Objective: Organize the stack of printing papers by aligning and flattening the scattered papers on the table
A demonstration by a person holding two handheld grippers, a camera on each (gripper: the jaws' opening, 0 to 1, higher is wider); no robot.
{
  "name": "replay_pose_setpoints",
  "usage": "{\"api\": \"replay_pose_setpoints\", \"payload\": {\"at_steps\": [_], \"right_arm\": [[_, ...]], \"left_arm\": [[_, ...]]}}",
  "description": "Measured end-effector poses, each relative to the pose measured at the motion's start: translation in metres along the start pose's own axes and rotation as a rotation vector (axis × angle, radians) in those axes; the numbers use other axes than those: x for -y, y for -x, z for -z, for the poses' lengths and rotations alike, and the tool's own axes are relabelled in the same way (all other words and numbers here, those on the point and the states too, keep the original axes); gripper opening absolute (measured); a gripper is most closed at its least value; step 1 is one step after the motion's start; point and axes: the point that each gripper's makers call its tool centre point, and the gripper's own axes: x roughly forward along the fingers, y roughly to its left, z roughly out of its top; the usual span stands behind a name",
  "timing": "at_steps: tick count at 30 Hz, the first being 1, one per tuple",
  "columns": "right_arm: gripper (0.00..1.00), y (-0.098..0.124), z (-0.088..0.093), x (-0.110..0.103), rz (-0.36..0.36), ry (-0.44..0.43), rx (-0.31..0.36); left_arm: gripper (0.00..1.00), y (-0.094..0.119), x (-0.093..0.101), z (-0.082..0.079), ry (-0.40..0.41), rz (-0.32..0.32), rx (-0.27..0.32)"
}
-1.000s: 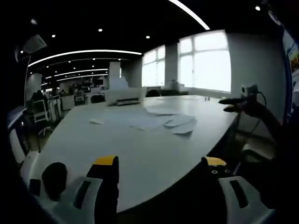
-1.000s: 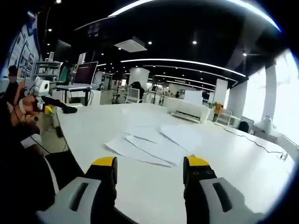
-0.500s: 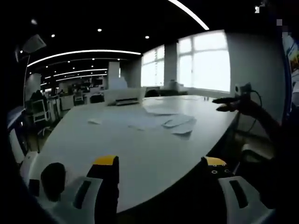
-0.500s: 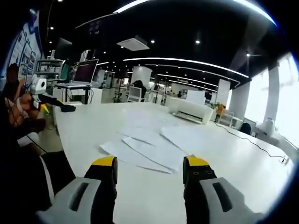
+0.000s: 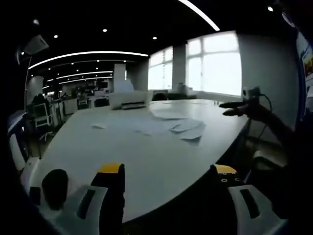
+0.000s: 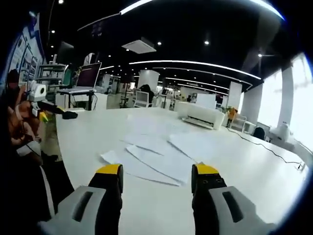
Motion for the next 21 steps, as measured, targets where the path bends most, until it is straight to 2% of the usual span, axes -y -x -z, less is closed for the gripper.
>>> {"api": "replay_pose_setpoints", "payload": {"at_steps": [21], "right_arm": [[0.51, -0.025, -0.005, 0.003, -0.017, 0.004, 0.005]], "left_arm": [[0.73, -0.001, -0.002, 0.005, -0.002, -0.003, -0.013]]}}
